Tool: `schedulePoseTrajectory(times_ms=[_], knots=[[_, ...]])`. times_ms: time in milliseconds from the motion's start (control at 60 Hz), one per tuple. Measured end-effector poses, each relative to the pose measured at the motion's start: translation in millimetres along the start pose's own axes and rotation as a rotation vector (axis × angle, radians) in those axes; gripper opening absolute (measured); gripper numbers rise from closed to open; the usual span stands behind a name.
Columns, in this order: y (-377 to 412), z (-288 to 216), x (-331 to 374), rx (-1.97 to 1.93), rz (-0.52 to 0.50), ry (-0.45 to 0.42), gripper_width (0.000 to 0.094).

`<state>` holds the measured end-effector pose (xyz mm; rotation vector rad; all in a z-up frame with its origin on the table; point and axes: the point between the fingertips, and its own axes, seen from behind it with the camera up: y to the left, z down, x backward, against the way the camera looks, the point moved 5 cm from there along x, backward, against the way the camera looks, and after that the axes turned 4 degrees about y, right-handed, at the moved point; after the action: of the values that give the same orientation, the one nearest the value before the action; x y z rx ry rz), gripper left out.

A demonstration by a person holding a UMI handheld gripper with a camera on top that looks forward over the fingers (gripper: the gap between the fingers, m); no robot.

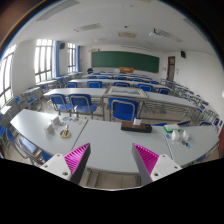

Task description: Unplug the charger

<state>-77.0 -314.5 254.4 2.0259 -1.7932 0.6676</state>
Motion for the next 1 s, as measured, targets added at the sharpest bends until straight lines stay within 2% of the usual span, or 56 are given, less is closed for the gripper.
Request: schedulePoseTrajectory(times_ms=[200, 367, 517, 800, 1000], knots=[[-56.2, 14.5, -17.1, -0.043, 0.07, 0.045, 0.0854], [-115.1, 19.2, -67.8, -0.069, 0.146, 0.08, 0.0859], [-145.9, -7.0, -142.7, -0.076, 0.183, 0.063, 0.0849], [-185.7, -59.8, -324.9, -0.057, 0.207, 0.005, 0.0854], [-203.5, -55.7, -419.4, -0.122, 0.227, 0.052, 0.0819]])
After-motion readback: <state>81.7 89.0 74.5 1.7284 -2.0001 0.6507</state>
